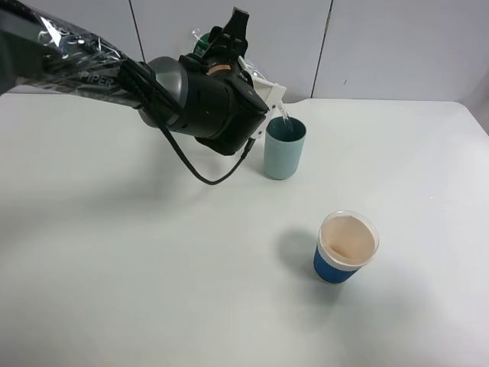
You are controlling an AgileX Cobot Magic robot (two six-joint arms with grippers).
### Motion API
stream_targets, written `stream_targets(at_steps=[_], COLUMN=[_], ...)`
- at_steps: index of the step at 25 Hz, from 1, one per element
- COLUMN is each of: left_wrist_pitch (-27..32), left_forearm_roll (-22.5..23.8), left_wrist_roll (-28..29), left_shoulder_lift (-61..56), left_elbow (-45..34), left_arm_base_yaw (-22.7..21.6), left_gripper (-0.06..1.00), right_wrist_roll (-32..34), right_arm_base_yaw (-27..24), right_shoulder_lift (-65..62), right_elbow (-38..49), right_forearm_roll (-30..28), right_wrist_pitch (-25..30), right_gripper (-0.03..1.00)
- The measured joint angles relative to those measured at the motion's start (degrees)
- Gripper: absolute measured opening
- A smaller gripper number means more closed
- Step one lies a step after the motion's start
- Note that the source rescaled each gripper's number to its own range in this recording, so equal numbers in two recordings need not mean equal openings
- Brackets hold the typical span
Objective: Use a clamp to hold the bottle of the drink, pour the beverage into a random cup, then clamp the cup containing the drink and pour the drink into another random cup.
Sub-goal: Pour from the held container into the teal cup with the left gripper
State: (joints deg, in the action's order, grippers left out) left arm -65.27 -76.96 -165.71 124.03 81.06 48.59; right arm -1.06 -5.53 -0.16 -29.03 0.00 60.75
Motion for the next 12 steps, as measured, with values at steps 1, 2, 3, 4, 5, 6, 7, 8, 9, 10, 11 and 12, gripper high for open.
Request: stream_targets(at_steps=[1,2,3,4,5,6,7,8,9,10,11,12], left_wrist_pitch=[-0.1,-0.3,-0.3,-0.3,-0.3,-0.3,-0.3,-0.3,-0.3,-0.4,-0.4,-0.4], left_forearm_roll=[0.0,0.1,0.2,0.4,0.7,0.8,1.2,1.7,2.2,3.0,3.8,4.7], left_wrist_roll=[-0.4,-0.5,-0.7,-0.8,-0.8,-1.0,-1.3,-1.6,-1.9,-2.1,-2.3,-2.5], left_shoulder_lift=[0.0,0.0,0.0,0.0,0.0,0.0,0.0,0.0,0.0,0.0,0.0,0.0], left_elbow=[0.0,0.0,0.0,0.0,0.0,0.0,0.0,0.0,0.0,0.0,0.0,0.0], left_arm_base_yaw=[0.0,0.0,0.0,0.0,0.0,0.0,0.0,0.0,0.0,0.0,0.0,0.0], left_gripper=[0.07,0.07,0.07,0.07,0.07,0.07,0.07,0.07,0.07,0.07,0.07,0.07], right_wrist_roll=[0.0,0.0,0.0,0.0,0.0,0.0,0.0,0.0,0.0,0.0,0.0,0.0], right_arm_base_yaw=[0.0,0.0,0.0,0.0,0.0,0.0,0.0,0.0,0.0,0.0,0.0,0.0], right_shoulder_lift=[0.0,0.0,0.0,0.0,0.0,0.0,0.0,0.0,0.0,0.0,0.0,0.0], right_elbow=[0.0,0.0,0.0,0.0,0.0,0.0,0.0,0.0,0.0,0.0,0.0,0.0], right_forearm_roll=[0.0,0.0,0.0,0.0,0.0,0.0,0.0,0.0,0.0,0.0,0.0,0.0], right_wrist_pitch=[0.0,0.0,0.0,0.0,0.0,0.0,0.0,0.0,0.0,0.0,0.0,0.0], right_gripper=[1.00,1.00,1.00,1.00,1.00,1.00,1.00,1.00,1.00,1.00,1.00,1.00])
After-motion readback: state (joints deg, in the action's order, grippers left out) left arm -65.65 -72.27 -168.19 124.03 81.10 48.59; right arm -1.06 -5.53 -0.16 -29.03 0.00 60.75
